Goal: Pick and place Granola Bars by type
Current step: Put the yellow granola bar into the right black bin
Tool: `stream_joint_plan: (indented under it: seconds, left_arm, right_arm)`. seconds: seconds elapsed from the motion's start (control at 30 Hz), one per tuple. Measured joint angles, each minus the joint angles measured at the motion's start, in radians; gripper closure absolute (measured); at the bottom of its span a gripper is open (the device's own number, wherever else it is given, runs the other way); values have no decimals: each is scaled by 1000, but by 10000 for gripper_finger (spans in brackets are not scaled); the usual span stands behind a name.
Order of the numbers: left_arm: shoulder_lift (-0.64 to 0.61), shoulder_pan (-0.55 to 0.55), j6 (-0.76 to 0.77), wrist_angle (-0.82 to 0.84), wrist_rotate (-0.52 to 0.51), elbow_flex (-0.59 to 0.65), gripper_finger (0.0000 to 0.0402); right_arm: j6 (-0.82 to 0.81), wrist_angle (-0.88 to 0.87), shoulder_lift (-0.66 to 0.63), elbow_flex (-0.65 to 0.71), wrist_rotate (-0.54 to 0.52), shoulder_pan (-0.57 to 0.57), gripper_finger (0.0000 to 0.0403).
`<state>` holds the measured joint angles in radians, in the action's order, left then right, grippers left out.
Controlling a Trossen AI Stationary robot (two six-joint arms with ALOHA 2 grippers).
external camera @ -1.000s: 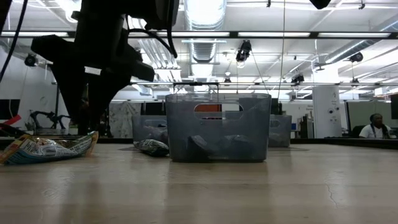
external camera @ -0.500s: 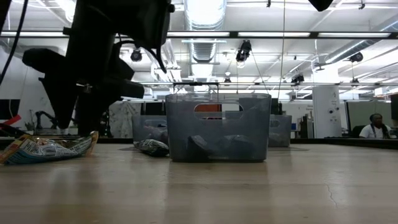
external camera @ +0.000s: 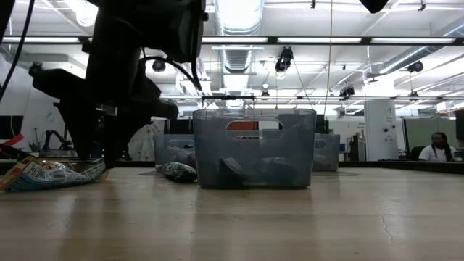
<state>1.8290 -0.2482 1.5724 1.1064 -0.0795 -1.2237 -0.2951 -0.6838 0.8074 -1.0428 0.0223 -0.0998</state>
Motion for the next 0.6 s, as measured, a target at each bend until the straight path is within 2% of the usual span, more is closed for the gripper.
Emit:
stream_joint_plan:
  seconds: [0.33,0.6]
  left_arm:
    - [0,20,-52,-94,81,69,209]
    - [0,20,-58,-97,88,69,209]
  right_arm:
    - [-15,0,0,0,0,0,394]
    - [-19,0,0,0,-5,0,394]
